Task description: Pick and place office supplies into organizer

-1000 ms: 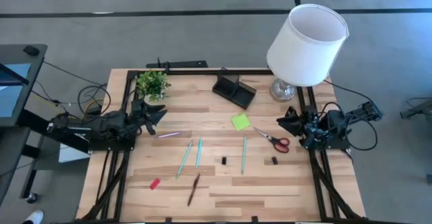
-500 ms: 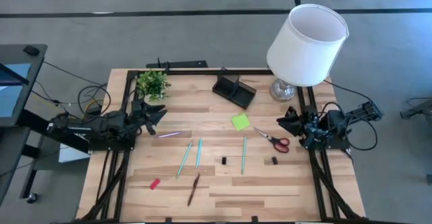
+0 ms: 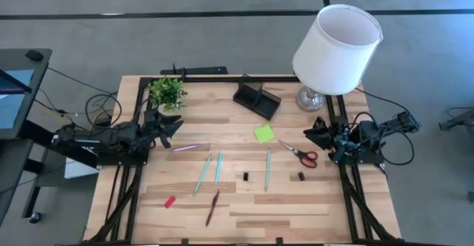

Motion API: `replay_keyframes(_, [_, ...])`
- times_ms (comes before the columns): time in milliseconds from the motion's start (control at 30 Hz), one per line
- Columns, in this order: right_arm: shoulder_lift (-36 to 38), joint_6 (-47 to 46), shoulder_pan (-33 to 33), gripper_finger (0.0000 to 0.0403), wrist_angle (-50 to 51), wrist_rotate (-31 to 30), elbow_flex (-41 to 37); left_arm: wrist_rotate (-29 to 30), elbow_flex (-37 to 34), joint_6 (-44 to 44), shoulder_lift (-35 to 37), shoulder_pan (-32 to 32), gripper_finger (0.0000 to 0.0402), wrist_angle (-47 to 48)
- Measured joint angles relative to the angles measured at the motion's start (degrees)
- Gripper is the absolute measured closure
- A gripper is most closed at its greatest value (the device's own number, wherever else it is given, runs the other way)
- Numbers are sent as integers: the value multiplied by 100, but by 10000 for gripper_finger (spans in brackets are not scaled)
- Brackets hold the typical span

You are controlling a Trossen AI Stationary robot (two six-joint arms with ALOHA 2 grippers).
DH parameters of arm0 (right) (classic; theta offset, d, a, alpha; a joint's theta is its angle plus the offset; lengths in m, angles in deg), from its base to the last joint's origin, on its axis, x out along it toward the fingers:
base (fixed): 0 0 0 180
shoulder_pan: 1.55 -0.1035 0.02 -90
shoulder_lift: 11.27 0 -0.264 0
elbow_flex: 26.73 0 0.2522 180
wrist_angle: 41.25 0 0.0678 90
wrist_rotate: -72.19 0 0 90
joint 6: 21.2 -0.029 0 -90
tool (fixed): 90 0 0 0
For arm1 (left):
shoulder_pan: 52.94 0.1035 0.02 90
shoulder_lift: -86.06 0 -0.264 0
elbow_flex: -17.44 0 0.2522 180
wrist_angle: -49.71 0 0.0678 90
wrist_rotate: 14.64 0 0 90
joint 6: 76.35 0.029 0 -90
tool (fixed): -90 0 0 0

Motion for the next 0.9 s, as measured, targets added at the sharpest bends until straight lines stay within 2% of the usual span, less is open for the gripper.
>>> replay_keyframes(367, [0,2,0,312,0,0,0,-81,-3,9,1,2,256,-53])
replay_keyframes(467, [0,2,0,312,-2,-1,-2,-797,-5,39,1,2,256,-70])
replay_keyframes(600, [0,2,2,312,-2,-2,-2,-1443,-9,-1130,1,-2,256,-156])
replay_keyframes(667, [0,0,2,312,-2,0,0,-1617,-9,-1202,0,-2,256,-224])
replay_keyframes(733, [0,2,0,312,0,-1,-1,-1789,-9,-1322,-1,-2,256,-502])
replay_keyframes(833, [0,2,1,312,-1,-1,-2,-1777,8,-1805,1,-4,257,-1517])
replay_keyframes(900, [0,2,1,312,-1,-2,-1,-1655,149,-1426,-14,-4,262,-2005])
